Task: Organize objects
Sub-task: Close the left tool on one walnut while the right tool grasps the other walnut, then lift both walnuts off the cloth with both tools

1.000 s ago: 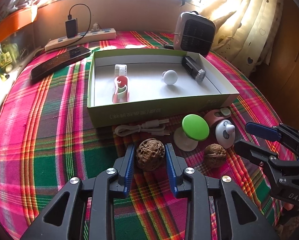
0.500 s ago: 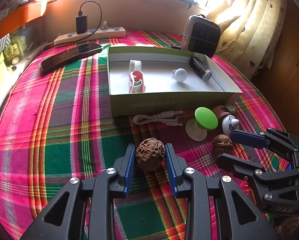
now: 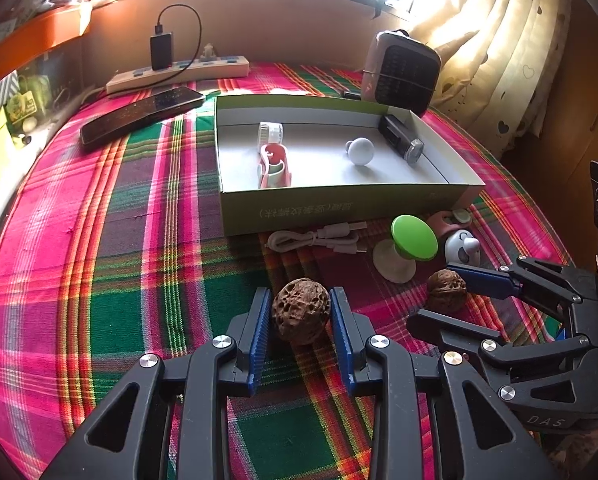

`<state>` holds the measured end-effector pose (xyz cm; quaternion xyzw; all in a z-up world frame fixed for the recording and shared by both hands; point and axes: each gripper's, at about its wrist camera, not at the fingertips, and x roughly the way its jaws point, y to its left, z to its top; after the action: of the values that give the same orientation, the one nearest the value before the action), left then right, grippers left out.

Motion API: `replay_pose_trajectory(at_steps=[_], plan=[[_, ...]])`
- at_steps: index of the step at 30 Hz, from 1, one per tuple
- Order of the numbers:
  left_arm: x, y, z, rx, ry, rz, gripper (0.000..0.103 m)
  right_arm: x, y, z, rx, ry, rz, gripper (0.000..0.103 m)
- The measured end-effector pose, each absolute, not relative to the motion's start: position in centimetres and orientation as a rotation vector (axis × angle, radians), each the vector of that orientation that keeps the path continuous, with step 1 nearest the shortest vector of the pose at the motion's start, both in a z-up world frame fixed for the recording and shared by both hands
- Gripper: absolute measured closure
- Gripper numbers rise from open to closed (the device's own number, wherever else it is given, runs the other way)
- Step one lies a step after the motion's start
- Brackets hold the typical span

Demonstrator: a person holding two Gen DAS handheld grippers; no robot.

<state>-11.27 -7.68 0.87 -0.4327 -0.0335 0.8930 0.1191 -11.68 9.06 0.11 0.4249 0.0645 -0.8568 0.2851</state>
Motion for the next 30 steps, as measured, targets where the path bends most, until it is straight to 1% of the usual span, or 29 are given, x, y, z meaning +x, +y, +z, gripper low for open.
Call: replay_pose_trajectory(at_steps=[2, 5, 7, 13, 30], plan=[[-11.30, -7.67, 0.86, -1.263, -0.098, 2.611, 0.075, -11.73, 8.97, 0.10, 1.136, 0.177, -2.297, 0.052], [-11.38, -7.68, 0.84, -1.259, -0.101, 2.611, 0.075, -11.73, 8.99, 0.12, 1.139, 0.192, -2.318, 0.059], [-11.39, -7.69, 0.84, -1.259, -0.104, 2.611, 0.075, -11.74, 9.10, 0.12, 1.142, 0.198, -2.330, 0.065], [-11.38, -7.68, 0.81, -1.256, -0.098, 2.615, 0.075, -11.71, 9.25, 0.16, 1.145, 0.203, -2.345, 0.071], [-11.38, -7.73, 0.81, -1.252, -0.093, 2.618, 0.076, -11.78, 9.24, 0.18, 1.144, 0.210, -2.345, 0.071]])
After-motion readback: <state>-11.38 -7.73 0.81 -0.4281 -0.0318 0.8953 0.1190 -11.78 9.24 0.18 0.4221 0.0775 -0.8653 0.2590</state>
